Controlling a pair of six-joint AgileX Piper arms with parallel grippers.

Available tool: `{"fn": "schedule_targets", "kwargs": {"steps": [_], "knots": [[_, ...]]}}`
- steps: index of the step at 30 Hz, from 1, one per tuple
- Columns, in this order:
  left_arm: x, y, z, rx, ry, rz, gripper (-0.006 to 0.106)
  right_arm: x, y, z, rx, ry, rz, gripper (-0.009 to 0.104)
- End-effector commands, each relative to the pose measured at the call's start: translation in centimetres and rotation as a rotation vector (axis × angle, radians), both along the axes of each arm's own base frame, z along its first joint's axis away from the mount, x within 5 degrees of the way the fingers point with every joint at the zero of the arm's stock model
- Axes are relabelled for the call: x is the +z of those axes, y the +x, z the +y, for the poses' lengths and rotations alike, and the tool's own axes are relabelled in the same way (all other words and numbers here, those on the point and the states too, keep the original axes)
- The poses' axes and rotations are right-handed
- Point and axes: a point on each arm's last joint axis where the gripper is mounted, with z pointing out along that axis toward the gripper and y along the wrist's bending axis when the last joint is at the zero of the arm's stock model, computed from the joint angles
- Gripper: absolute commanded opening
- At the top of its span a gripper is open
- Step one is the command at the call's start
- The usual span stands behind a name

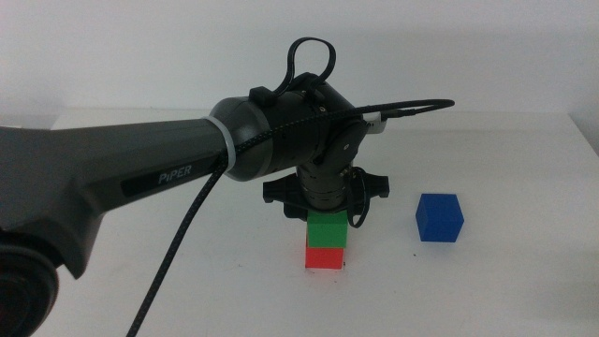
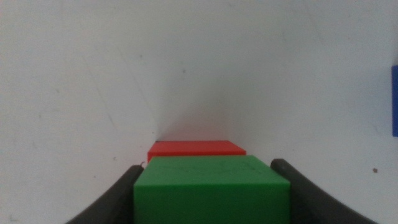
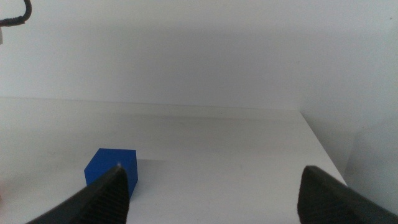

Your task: Stack red cubes first, then green, then blue cubes in a specific spot.

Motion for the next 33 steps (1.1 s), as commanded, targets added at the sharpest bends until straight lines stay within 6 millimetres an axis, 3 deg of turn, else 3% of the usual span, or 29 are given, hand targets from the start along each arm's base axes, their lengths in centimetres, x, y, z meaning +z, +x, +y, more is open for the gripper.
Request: {"fn": "schedule_targets", "kwargs": {"steps": [1, 15, 16, 17, 24, 28, 33], "knots": [[0.1, 0.3, 0.1, 0.004, -0.002, -0.012, 0.032, 0.0, 0.0, 0.0, -0.004, -0.008, -0.011, 0.085], [-0.9, 0.5, -0.1, -0.005, 0.013, 0.002, 0.036, 0.0, 0.0, 0.0, -0.004, -0.008, -0.011, 0.085], [-0.9, 0.5, -0.1, -0.005, 0.014, 0.003, 0.043, 0.0, 0.0, 0.0, -0.004, -0.008, -0.011, 0.085], [-0.9, 0.5, -0.1, -0.006, 0.015, 0.002, 0.064, 0.0, 0.0, 0.0, -0.004, -0.008, -0.011, 0.085], [-0.6, 0.7, -0.1, -0.011, 0.01, -0.015, 0.092, 0.0, 0.0, 0.0, -0.004, -0.008, -0.011, 0.085], [2.0, 0.1, 0.2, -0.052, -0.032, -0.05, 0.094, 0.0, 0.0, 0.0, -0.004, -0.008, -0.011, 0.085], [9.9, -2.1, 2.4, -0.258, -0.052, -0.225, 0.094, 0.0, 0.0, 0.0, -0.004, -0.008, -0.011, 0.085]]}}
